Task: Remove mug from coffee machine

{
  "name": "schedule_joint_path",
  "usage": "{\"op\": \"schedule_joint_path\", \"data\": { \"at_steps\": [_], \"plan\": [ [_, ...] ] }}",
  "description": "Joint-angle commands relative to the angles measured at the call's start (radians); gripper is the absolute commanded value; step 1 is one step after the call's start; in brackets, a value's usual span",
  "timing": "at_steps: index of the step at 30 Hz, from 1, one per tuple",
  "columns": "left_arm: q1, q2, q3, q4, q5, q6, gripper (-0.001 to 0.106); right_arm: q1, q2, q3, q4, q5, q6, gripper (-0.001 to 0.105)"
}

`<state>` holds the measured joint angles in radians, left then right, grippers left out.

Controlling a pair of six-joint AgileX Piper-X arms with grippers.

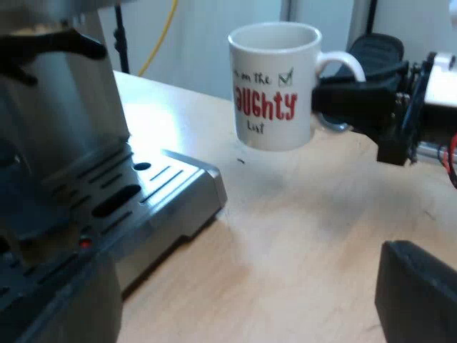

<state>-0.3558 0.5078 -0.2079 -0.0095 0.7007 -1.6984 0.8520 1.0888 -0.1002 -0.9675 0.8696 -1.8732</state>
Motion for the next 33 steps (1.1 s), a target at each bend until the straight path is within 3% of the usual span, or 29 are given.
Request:
{"op": "schedule_joint_path", "data": {
  "at_steps": [1,9,17,26,33],
  "plan": [
    [-0.005,0.001,-0.014,-0.02,-0.016,-0.006,0.081,0.001,-0.012,0.012,-0.038,0.01,-0.007,0.002],
    [-0.005,0.001,-0.013,-0.02,-0.016,-0.006,0.081,0.001,-0.012,0.001,-0.026,0.022,0.012,0.002],
    [-0.005,0.001,-0.013,-0.02,-0.016,-0.006,0.081,-0.039,-0.012,-0.039,0.113,0.022,0.038,0.002],
    [-0.005,0.001,-0.013,-0.019,-0.016,-0.006,0.081,-0.173,-0.01,-0.04,0.119,-0.09,0.076,0.002],
    [-0.005,0.001,-0.013,-0.019,-0.016,-0.006,0.081,-0.284,-0.008,-0.04,0.119,-0.255,0.084,0.002]
  ]
}}
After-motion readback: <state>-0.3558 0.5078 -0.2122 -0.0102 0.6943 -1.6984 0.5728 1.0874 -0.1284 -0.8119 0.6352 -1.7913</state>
